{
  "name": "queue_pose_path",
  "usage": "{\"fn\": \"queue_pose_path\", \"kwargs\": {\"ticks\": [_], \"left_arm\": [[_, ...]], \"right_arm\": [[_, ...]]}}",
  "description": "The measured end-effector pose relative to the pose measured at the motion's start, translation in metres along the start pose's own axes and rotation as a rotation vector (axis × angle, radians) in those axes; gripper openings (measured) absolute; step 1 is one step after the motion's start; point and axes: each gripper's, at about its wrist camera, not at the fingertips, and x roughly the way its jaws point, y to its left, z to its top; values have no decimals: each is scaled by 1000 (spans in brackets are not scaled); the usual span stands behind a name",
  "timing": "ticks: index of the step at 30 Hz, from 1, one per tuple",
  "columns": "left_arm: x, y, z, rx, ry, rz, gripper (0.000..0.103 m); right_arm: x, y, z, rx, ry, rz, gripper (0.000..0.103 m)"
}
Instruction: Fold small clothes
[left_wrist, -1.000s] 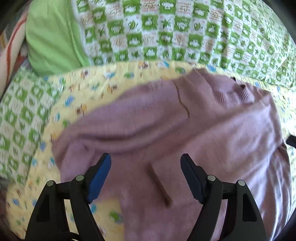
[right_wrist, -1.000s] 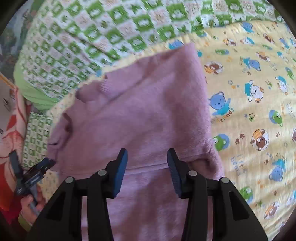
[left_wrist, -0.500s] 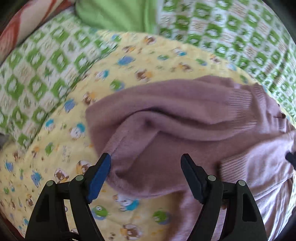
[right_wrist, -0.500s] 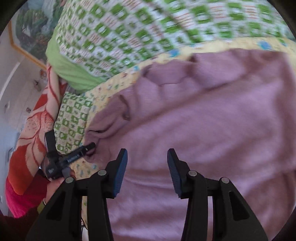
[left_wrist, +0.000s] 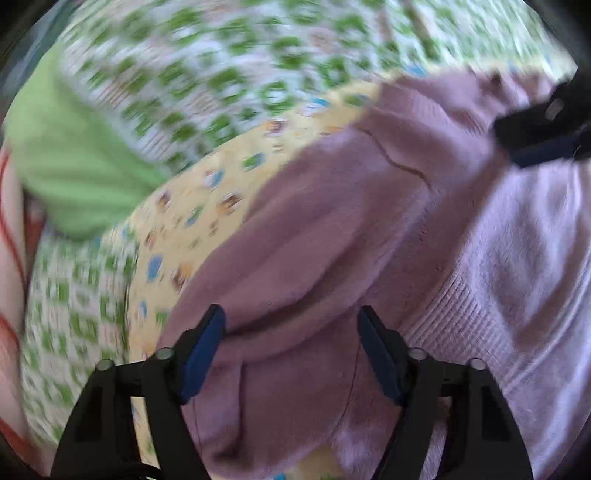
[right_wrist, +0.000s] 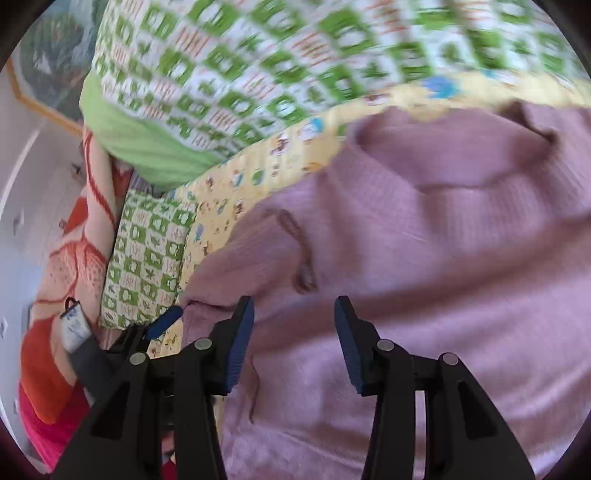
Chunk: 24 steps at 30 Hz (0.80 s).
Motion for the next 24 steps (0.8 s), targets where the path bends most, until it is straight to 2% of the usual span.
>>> {"fn": "queue_pose_path", "kwargs": {"ticks": [1, 2, 3, 4, 7, 8, 10, 11, 14, 16, 18, 20, 21, 24], "left_arm": [[7, -3, 2, 17, 24, -8, 49], [20, -5, 5, 29, 61, -37, 22], [27, -5, 6, 32, 84, -57, 8], [31, -4, 7, 30, 93, -59, 6], [14, 19, 14, -81, 60, -141, 4], [-4, 32, 20, -149, 26, -187, 4], [-36, 41, 34, -209, -45, -253, 3], [-61, 44, 46, -242, -99, -309, 3], [-114, 29, 82, -295, -235, -498, 3], [-133, 8, 100, -314, -276, -593, 4], [-130, -30, 118, -307, -252, -640, 12], [-108, -64, 120, -272, -172, -641, 29], [-94, -77, 116, -244, -116, -612, 29], [-81, -84, 89, -200, -68, -563, 29]], "right_arm": [[-9, -6, -4, 7, -10, -14, 47], [-17, -10, -7, 13, -14, -23, 47], [-23, -14, -9, 21, -17, -26, 47], [-31, -19, -12, 31, -21, -31, 47], [-56, -29, -19, 48, -45, -36, 47], [-66, -33, -20, 52, -63, -33, 47], [-85, -39, -23, 62, -101, -29, 47], [-98, -43, -24, 72, -126, -27, 47], [-132, -58, -29, 106, -195, -52, 47], [-150, -68, -30, 136, -232, -77, 47], [-167, -82, -32, 177, -266, -109, 47], [-176, -96, -36, 211, -276, -142, 47], [-178, -101, -38, 219, -276, -157, 47], [-183, -119, -46, 247, -253, -219, 47]]}}
